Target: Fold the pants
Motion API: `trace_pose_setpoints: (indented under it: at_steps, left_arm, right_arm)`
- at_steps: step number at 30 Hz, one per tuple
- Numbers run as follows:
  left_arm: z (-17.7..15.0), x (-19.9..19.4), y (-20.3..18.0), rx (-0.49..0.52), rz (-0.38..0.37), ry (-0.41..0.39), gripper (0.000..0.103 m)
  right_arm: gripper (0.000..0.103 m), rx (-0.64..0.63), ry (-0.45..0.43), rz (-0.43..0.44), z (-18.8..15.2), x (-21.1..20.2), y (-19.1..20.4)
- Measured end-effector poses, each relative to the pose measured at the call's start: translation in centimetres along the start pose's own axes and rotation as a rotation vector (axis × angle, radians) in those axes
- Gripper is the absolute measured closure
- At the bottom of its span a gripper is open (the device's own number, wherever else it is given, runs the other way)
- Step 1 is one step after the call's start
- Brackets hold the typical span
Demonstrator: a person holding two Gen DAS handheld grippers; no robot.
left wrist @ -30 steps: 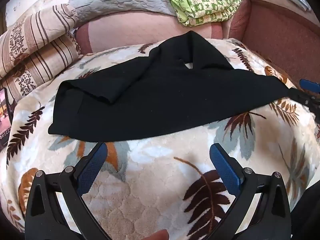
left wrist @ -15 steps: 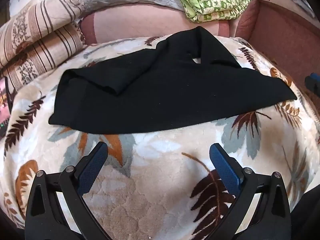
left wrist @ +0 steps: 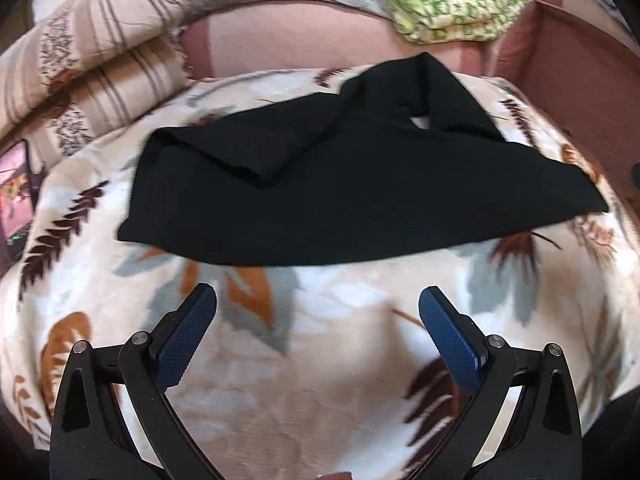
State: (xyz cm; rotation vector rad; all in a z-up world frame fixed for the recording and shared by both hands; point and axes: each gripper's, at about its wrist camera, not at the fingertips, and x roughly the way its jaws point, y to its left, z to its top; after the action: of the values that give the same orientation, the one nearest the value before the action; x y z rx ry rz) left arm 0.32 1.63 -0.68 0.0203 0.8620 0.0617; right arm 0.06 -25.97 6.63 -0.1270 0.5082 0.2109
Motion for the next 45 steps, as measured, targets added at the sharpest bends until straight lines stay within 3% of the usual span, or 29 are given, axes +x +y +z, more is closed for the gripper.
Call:
trace_pose_setpoints:
  at_steps: [3,9,13,18,20,23,27,28,30,33,35,41,45]
  left_arm:
    - [0.0,-0.1,0.2,0.006,0.046,-0.026,0.005]
    - [0.3,-0.1,0.3,0.029,0.038,-0.033,0.007]
    - [0.4,-0.1,-0.3,0.038,0.032,-0.025,0.007]
    - [0.3,-0.6,-1.0,0.076,0.07,-0.048,0.007]
    - [0.2,-0.4,-1.2,0.094,0.076,-0.021,0.007]
    - [1.2,-1.4,-1.3,0.073,0.027,0.044,0.007]
    - [3.2,-4.5,-1.7,0.072,0.0,-0.087,0.007]
    - [3.5,-4.5,-1.4,0.051,-0.013,-0.084,0.007]
    - [4.4,-3.4,-0.6,0.005,-0.058,0.0,0.007]
    - [5.6,-2.8,1.0,-0.129,-0.038,0.065,0.007]
    - [6.3,-2.7,1.2,-0.167,-0.043,0.08,0.007]
    - [7.6,-0.9,-1.0,0.002,0.124,0.095,0.007]
    - [6.8,0.5,-0.5,0.102,0.155,0.074,0.007]
  right_arm:
    - [0.005,0.008,-0.059,-0.038,0.3,-1.0,-0.5]
    - [0.005,0.059,0.098,-0.008,-0.5,1.4,-1.3]
    - [0.005,0.012,0.097,-0.043,-0.8,1.2,-0.9]
    - [0.005,0.042,0.096,-0.053,-0.4,1.1,-1.6]
    - [0.005,0.065,0.11,-0.059,-0.2,1.4,-1.9]
    - [0.006,0.128,0.154,-0.056,-0.2,1.9,-2.8]
    - [0.006,0.207,0.176,-0.054,-0.2,1.8,-4.0]
    - [0.006,0.214,0.184,-0.068,-0.3,1.8,-4.1]
    - [0.006,0.214,0.206,-0.101,-0.7,1.8,-4.5]
    - [0.006,0.227,0.226,-0.178,-1.4,1.5,-6.2]
    - [0.006,0.29,0.215,-0.191,-1.8,1.0,-8.0]
    - [0.006,0.475,0.221,-0.183,-3.6,-0.1,-13.0]
    - [0.006,0.533,0.197,-0.161,-4.0,-1.1,-14.6]
